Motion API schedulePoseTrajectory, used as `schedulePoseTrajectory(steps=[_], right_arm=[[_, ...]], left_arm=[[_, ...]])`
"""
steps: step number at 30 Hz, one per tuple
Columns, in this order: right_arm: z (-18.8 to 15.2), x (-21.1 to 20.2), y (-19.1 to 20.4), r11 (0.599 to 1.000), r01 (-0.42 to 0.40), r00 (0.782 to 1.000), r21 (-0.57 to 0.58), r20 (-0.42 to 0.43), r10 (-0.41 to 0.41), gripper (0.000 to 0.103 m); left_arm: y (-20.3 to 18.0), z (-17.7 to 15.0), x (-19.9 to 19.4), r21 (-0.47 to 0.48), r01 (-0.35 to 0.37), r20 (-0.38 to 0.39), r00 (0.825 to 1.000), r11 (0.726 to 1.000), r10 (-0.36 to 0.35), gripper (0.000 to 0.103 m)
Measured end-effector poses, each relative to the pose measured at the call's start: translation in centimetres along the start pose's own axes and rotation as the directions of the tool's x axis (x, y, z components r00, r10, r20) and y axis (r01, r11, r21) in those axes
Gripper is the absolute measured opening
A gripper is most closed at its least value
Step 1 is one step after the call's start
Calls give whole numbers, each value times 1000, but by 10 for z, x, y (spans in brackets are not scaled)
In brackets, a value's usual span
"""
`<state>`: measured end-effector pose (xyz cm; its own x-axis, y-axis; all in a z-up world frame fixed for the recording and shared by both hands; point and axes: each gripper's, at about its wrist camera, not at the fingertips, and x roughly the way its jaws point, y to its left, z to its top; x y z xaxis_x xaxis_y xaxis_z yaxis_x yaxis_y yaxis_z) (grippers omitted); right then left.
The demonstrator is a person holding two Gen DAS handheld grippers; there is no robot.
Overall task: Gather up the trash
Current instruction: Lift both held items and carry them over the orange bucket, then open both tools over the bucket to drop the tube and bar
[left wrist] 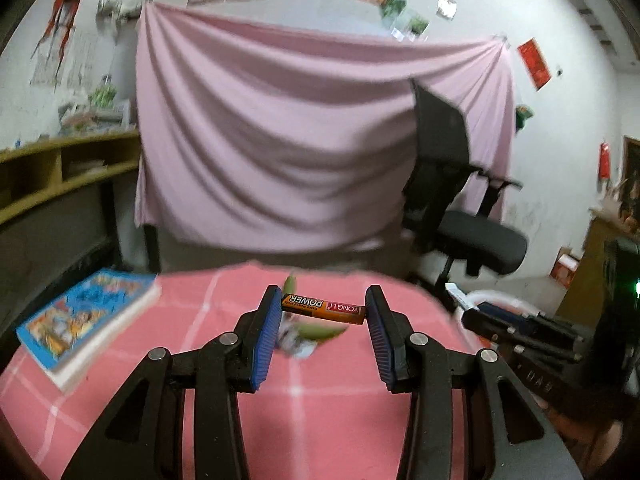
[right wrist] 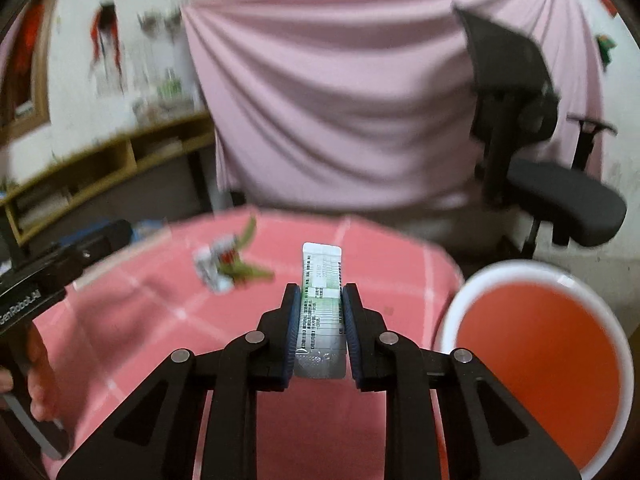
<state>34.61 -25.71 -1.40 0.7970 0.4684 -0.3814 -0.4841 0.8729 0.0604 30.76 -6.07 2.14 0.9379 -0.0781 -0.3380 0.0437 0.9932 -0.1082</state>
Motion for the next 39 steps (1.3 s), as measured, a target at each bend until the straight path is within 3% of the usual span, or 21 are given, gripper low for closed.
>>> schedulePoseTrajectory(steps=[4, 8, 14, 20, 25, 31, 35, 39], right_arm=[[13, -35, -8, 1000, 22, 983, 18, 181, -25, 19], [20, -66, -18, 995, 85, 944, 48, 314, -96, 19], [19, -95, -48, 981, 169, 900, 91, 392, -191, 19], [11, -119, -94, 956, 216, 882, 196, 380, -277, 19], [2, -130, -130, 924, 233, 883, 303, 332, -331, 20], [-8, -129, -158, 896, 235, 911, 378, 236, -338, 20], [-17, -122, -172, 875, 236, 930, 423, 162, -329, 20], [-24, -117, -184, 859, 228, 945, 458, 107, -308, 20]], left_arm=[[-26, 19, -16, 78, 15, 95, 995, 997, -22, 37], [-58, 32, -22, 165, 41, 130, 990, 986, -63, 37], [-105, 29, -9, 243, 99, 103, 986, 965, -128, 37], [-160, 19, 16, 276, 188, 38, 978, 942, -206, 37], [-198, 5, 38, 285, 251, -41, 968, 925, -249, 37], [-229, -10, 62, 288, 303, -154, 951, 909, -268, 37], [-242, -25, 80, 292, 295, -242, 943, 910, -229, 37], [-245, -35, 97, 249, 302, -312, 924, 920, -219, 37]])
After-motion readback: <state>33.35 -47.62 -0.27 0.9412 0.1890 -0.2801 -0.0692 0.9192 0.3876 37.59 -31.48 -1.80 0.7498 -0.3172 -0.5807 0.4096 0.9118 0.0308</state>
